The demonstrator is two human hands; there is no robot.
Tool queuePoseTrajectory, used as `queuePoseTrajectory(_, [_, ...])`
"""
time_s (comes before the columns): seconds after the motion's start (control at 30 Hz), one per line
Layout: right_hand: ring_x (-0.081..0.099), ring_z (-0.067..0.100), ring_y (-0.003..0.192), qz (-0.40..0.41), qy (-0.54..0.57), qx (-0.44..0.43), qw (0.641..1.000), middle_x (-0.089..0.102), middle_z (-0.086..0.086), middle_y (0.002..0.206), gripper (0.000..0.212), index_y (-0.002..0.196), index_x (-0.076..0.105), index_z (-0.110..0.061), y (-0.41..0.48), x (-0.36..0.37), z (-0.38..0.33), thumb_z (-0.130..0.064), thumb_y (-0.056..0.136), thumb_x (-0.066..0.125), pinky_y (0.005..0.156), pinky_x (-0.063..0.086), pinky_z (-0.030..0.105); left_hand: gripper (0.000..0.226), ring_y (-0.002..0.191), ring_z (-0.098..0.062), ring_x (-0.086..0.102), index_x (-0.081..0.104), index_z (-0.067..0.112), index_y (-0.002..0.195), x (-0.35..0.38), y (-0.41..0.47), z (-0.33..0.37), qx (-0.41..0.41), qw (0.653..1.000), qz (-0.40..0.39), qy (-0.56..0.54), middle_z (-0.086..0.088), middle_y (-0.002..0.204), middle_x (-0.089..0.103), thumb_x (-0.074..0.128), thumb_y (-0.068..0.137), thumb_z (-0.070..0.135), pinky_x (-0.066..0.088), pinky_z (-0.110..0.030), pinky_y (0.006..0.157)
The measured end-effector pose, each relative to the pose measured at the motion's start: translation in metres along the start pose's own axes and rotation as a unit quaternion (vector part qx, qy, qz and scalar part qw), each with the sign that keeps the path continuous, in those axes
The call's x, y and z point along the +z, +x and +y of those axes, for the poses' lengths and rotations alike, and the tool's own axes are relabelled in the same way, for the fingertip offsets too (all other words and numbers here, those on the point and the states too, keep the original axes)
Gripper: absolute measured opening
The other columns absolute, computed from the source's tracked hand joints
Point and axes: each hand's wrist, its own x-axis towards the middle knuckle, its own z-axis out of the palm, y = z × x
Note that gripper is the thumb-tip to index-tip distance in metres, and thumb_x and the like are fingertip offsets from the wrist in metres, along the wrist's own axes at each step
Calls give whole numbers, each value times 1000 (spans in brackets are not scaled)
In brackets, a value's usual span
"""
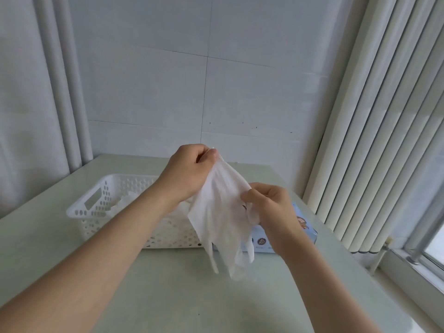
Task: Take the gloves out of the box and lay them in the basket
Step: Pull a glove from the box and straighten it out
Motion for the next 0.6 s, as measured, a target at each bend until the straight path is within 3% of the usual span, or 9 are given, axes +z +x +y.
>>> queuePoseTrajectory(0.1, [56, 25, 67, 28, 60, 17, 998, 57, 10, 71, 18, 73, 69, -1, 2, 3, 2, -9, 88, 64, 73, 57, 45, 47, 60, -17, 38, 58, -5, 89, -7, 5, -3, 8, 999, 19, 28, 0, 66, 41, 53, 108, 38, 31, -32, 61])
queuePoseTrajectory(0.17, [55, 26, 70, 42, 105, 32, 993, 59, 11, 76, 16, 84, 75, -3, 3, 9, 4, -13, 92, 65, 72, 56, 45, 44, 55, -13, 43, 68, 1, 91, -13, 6, -5, 4, 999, 22, 43, 6, 60, 46, 55, 107, 40, 35, -27, 57])
queuePoseTrajectory(0.23, [53, 23, 69, 72, 94, 43, 992, 62, 8, 77, 17, 92, 76, -7, 5, 16, 6, -21, 94, 66, 62, 49, 34, 36, 45, -5, 43, 72, 10, 92, -18, 7, -6, -2, 999, 16, 50, 15, 51, 46, 58, 107, 39, 36, -18, 47])
queuePoseTrajectory(0.3, [54, 17, 65, 110, 54, 36, 992, 65, 1, 74, 17, 92, 74, -12, 9, 24, 6, -24, 97, 63, 55, 47, 25, 30, 43, -4, 50, 73, 13, 96, -23, 7, -6, -8, 999, 5, 46, 12, 59, 52, 59, 106, 38, 41, -17, 40])
queuePoseTrajectory(0.43, [69, 17, 69, 172, -73, -49, 981, 75, -1, 83, 16, 95, 73, -23, 30, 43, -1, -29, 100, 60, 61, 58, 34, 30, 60, -24, 67, 68, 13, 99, -44, 9, -16, -36, 997, -18, 66, -5, 86, 60, 56, 107, 40, 54, -30, 43])
queuePoseTrajectory(0.53, [65, 10, 67, 141, -175, -98, 969, 70, -7, 88, 16, 109, 72, -19, 51, 58, -11, -29, 104, 61, 48, 48, 17, 36, 56, -29, 67, 62, 7, 102, -60, 13, -30, -67, 989, -6, 135, -8, 87, 60, 50, 109, 40, 53, -29, 41])
queuePoseTrajectory(0.6, [59, 5, 70, 101, -243, -117, 958, 64, -8, 89, 21, 117, 71, -16, 64, 70, -16, -30, 106, 60, 58, 52, 21, 39, 50, -31, 69, 58, 4, 100, -70, 15, -41, -82, 978, -3, 190, -8, 86, 62, 45, 111, 38, 54, -31, 41])
